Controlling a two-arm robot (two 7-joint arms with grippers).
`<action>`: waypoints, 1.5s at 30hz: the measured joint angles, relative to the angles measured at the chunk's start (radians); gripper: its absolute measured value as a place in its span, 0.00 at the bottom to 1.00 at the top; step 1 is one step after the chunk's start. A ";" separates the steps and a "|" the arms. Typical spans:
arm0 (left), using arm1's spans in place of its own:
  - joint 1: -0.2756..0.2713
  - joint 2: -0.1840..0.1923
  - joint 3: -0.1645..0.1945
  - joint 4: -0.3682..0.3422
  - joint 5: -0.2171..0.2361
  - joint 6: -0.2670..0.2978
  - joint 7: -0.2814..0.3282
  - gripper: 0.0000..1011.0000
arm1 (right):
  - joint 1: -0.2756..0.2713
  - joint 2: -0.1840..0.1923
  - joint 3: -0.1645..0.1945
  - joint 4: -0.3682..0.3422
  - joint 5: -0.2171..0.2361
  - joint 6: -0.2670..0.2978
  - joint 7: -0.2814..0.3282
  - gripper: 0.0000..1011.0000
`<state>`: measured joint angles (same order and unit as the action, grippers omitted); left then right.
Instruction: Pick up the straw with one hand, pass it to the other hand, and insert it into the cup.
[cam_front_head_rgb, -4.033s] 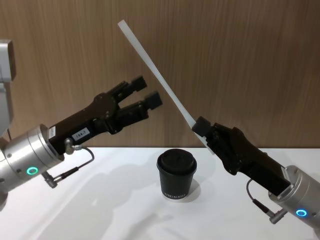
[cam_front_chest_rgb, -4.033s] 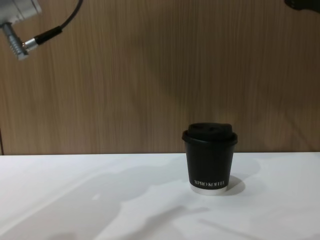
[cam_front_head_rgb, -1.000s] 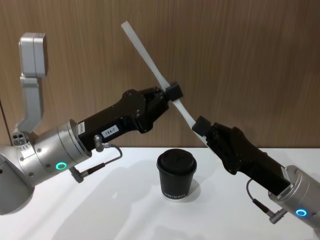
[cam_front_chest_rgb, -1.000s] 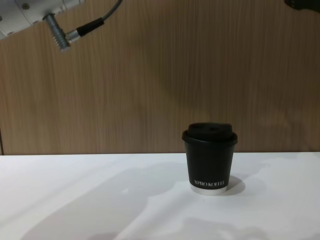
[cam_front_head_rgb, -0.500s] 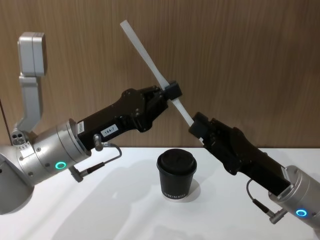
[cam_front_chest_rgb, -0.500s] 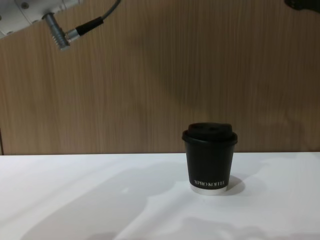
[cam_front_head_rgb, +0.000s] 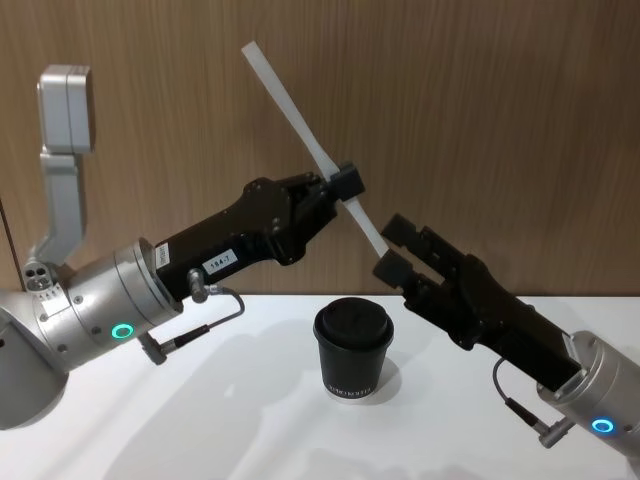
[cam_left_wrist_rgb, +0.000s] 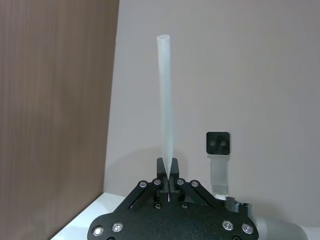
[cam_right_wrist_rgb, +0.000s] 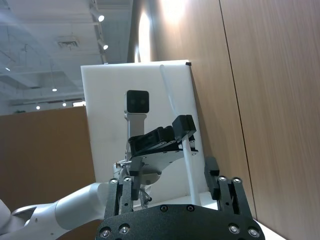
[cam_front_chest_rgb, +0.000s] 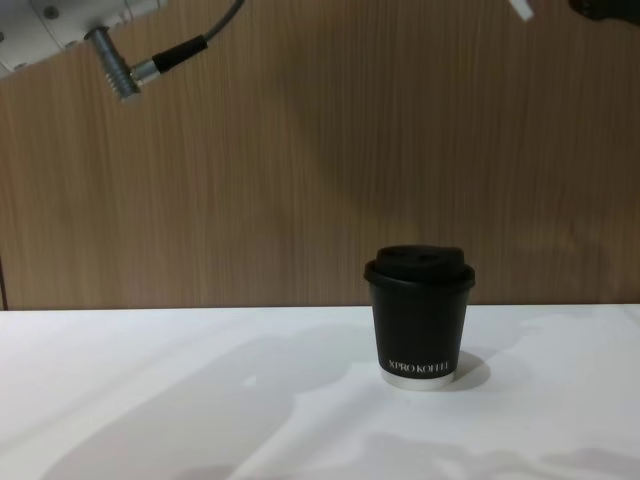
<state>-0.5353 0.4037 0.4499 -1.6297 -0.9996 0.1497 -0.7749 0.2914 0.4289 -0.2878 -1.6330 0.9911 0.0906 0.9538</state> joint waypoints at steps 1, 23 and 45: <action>0.000 0.000 0.000 0.000 0.003 -0.001 0.003 0.01 | 0.000 0.000 0.000 0.000 0.000 0.000 0.000 0.79; -0.035 0.037 0.067 -0.039 0.226 -0.025 0.206 0.01 | 0.000 0.000 0.000 0.000 0.000 0.000 0.000 0.99; -0.110 -0.009 0.160 -0.006 0.462 0.026 0.387 0.01 | 0.000 0.000 0.000 0.000 0.000 0.000 0.000 0.99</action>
<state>-0.6452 0.3943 0.6096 -1.6359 -0.5374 0.1755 -0.3881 0.2914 0.4289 -0.2877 -1.6330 0.9911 0.0906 0.9536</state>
